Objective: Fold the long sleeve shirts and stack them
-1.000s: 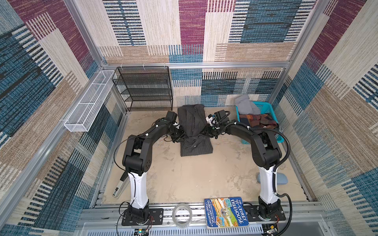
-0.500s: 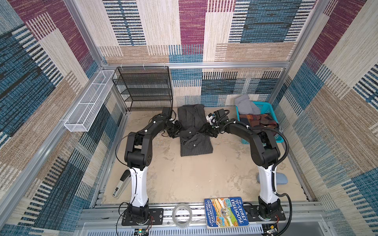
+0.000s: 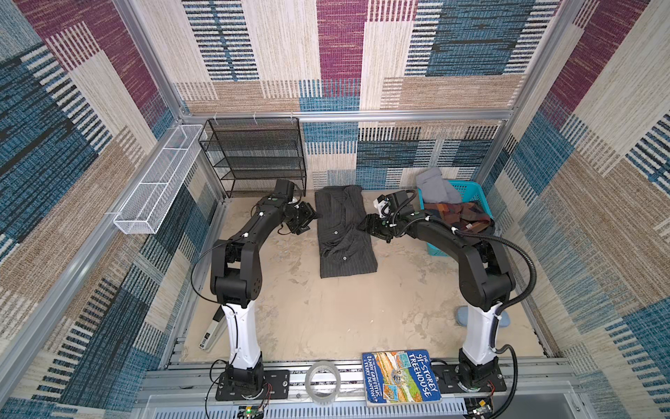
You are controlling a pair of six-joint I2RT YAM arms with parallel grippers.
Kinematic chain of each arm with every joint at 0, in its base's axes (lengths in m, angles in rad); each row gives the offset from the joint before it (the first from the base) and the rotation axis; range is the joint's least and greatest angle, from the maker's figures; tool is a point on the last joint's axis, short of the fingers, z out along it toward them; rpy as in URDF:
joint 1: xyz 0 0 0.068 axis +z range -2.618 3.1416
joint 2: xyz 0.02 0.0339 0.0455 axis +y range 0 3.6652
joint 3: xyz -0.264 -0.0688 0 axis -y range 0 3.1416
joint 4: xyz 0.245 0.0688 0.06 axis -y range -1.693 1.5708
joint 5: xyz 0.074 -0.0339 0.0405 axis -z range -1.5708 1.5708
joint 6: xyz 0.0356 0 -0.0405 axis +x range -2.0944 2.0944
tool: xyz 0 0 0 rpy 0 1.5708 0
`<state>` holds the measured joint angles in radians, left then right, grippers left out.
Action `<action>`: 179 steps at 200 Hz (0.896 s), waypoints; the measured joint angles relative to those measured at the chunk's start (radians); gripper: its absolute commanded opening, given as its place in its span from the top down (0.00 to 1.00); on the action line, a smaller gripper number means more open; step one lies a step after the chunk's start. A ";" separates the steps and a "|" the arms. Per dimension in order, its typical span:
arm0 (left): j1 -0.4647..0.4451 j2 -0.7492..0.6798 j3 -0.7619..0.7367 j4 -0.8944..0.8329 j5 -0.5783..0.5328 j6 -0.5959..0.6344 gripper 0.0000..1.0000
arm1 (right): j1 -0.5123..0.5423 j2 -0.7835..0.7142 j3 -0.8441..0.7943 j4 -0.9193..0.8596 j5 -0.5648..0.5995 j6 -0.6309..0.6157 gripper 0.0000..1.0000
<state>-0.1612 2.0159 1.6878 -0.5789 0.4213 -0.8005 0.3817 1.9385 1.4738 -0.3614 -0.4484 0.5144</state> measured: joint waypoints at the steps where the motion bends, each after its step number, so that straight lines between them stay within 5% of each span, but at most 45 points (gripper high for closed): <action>1: 0.001 -0.003 -0.002 0.000 -0.001 0.000 0.36 | 0.001 -0.005 -0.003 0.001 0.002 -0.001 0.34; 33: 0.034 -0.152 -0.132 0.010 -0.031 0.009 0.36 | 0.040 -0.109 -0.076 0.004 0.063 -0.037 0.35; 95: 0.069 -0.438 -0.418 0.066 -0.061 0.006 0.36 | 0.263 -0.093 -0.097 -0.010 0.099 -0.089 0.67; 179: 0.116 -0.521 -0.526 0.073 -0.074 0.000 0.37 | 0.345 0.032 -0.093 0.025 0.124 -0.073 0.72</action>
<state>-0.0452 1.4948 1.1622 -0.5056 0.3473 -0.8009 0.7269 1.9705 1.3808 -0.3363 -0.3241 0.4416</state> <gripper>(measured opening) 0.629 0.285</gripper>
